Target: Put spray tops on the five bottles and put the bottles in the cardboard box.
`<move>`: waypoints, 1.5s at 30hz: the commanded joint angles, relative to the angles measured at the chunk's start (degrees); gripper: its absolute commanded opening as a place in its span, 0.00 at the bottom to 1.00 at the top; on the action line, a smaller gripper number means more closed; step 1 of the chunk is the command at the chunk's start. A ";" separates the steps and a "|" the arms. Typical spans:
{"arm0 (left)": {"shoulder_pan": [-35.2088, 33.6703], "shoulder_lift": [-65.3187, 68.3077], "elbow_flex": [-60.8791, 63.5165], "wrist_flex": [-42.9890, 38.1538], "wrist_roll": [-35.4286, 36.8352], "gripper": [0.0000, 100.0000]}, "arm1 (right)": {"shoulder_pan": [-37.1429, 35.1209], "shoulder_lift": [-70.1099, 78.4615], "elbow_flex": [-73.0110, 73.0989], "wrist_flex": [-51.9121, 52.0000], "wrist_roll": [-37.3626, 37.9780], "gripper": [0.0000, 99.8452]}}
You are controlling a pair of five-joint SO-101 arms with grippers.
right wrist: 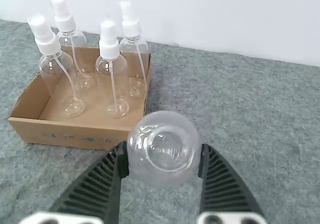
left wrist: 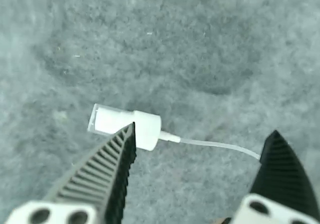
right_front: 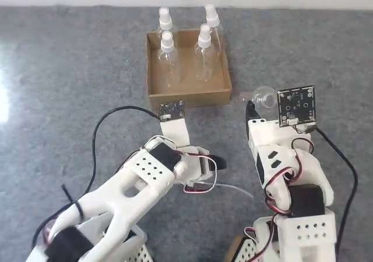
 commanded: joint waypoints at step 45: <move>-11.25 28.92 -29.14 26.29 -3.43 0.31 | 1.01 -1.10 -0.62 -1.54 -0.35 0.07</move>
